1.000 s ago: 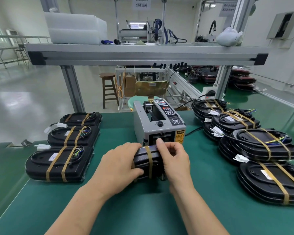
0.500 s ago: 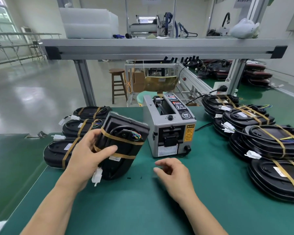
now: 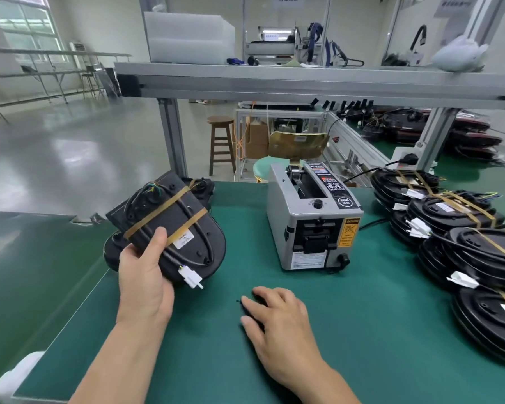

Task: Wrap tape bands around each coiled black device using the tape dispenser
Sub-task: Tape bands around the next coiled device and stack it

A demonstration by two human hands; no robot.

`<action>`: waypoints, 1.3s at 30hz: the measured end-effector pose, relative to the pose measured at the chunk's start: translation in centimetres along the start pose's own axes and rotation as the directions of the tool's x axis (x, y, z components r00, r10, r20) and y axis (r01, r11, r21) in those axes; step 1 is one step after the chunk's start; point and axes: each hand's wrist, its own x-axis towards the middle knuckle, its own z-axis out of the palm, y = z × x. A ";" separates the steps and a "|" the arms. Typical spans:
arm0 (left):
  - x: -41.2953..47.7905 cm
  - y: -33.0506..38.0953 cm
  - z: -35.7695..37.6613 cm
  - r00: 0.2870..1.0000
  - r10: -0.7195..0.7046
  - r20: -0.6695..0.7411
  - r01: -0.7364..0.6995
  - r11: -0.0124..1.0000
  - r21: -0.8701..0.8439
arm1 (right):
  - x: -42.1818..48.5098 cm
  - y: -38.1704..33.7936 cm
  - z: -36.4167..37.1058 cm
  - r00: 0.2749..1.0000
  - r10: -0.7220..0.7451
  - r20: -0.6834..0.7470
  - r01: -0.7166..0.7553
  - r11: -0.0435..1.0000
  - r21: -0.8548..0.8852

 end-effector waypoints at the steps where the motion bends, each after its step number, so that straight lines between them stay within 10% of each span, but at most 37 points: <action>1: 0.0 0.2 -0.2 0.999 -0.003 -0.032 0.002 1.000 -0.019 | 0.2 -0.2 0.1 1.000 -0.010 0.021 0.010 1.000 -0.011; 12: -1.0 2.6 -3.7 0.893 -0.032 -0.450 0.011 0.999 -0.049 | 0.7 -0.4 0.6 0.999 -0.012 0.040 0.013 1.000 -0.024; 19: -2.9 1.7 -4.9 0.730 -0.077 -0.679 0.254 0.953 0.164 | 0.7 -0.9 0.6 0.999 -0.010 0.042 0.016 0.987 -0.159; 39: -3.7 -0.3 -4.1 0.784 0.166 -0.598 0.246 0.802 0.545 | 2.7 0.0 0.7 0.994 0.093 0.057 -0.088 0.992 -0.085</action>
